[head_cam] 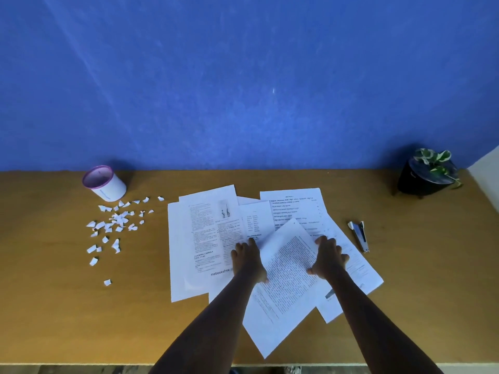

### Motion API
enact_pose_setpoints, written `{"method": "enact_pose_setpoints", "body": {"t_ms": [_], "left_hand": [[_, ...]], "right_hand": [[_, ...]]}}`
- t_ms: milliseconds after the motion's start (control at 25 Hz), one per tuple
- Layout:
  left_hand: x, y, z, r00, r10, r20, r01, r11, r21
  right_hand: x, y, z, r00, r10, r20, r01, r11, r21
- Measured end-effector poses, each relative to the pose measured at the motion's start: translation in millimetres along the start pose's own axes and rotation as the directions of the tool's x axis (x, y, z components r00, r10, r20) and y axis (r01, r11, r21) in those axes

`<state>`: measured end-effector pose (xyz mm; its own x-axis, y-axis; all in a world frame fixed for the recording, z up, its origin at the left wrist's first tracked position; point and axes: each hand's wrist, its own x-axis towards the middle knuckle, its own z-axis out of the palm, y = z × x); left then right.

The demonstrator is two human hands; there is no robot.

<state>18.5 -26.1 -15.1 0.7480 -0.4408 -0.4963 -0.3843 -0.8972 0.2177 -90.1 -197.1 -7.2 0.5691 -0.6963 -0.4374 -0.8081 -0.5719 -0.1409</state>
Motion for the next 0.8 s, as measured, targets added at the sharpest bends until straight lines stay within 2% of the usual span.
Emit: {"method": "enact_pose_setpoints", "body": {"t_ms": [120,240,360,440,480,600,800], "left_hand": [[7,-2,-4,0.998,0.065,0.014,-0.065,0.998,-0.021],[8,0,-6,0.994,0.09,0.064,-0.07,0.959,-0.274],[10,-8,-11,0.989,0.139,0.044,-0.106,0.889,-0.445],[9,-18,-23,0.989,0.148,0.007,-0.122,0.839,-0.531],[10,-25,-30,0.99,0.138,-0.006,-0.117,0.81,-0.574],[14,-54,-54,0.998,0.007,-0.066,-0.051,0.712,-0.7],[23,-105,-69,0.941,-0.316,-0.121,0.061,0.508,-0.859]], "right_hand": [[-4,-1,2,0.999,0.015,-0.033,-0.015,1.0,0.006],[-6,4,3,0.995,0.073,-0.062,-0.07,0.996,0.062],[-6,5,4,0.95,0.21,-0.232,-0.108,0.916,0.386],[-5,-3,2,0.87,0.304,-0.387,-0.047,0.835,0.549],[-4,-10,0,0.84,0.34,-0.422,-0.023,0.8,0.599],[-2,-35,-2,0.832,0.362,-0.421,0.022,0.737,0.676],[-2,-91,16,0.937,0.106,-0.333,0.166,0.703,0.691]]}}
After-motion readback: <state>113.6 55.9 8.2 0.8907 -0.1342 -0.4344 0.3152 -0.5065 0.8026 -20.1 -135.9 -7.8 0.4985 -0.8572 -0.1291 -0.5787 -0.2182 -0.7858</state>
